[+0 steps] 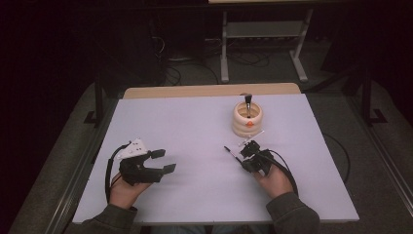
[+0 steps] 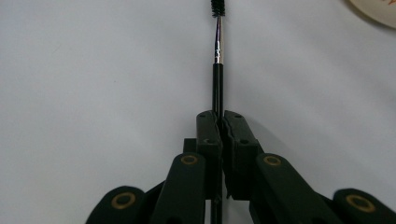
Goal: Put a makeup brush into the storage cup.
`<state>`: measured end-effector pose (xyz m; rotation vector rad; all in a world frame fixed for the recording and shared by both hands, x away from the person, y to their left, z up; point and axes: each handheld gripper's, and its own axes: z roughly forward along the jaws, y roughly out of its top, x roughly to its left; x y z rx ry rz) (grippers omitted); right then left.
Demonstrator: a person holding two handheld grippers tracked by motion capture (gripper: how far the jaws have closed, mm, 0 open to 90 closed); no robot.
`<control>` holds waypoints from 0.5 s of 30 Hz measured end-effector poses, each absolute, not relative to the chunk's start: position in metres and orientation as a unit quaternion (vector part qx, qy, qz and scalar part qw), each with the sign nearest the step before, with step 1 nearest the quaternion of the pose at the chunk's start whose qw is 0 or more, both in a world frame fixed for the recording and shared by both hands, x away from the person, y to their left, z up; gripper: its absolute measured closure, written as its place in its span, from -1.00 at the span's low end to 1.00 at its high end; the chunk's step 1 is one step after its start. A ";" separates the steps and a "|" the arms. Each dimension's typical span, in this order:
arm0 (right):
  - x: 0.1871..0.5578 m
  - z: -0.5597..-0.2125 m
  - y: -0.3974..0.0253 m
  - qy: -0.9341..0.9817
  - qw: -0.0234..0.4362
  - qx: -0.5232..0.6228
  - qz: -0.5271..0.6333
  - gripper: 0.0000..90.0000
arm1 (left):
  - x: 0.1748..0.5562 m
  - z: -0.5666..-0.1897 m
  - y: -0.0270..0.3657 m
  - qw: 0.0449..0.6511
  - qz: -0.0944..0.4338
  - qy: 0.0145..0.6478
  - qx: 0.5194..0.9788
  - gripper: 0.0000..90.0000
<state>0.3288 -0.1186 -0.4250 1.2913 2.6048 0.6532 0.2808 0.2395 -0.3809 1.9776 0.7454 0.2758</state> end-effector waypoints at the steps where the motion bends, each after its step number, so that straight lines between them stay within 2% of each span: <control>1: 0.328 -0.424 -0.119 0.870 0.083 0.434 0.219 0.89 | 0.281 -0.381 0.239 0.482 0.113 0.305 0.813 -0.30; 15: 0.325 -0.408 -0.132 0.858 0.078 0.425 0.277 0.89 | 0.280 -0.383 0.236 0.482 0.104 0.297 0.818 -0.30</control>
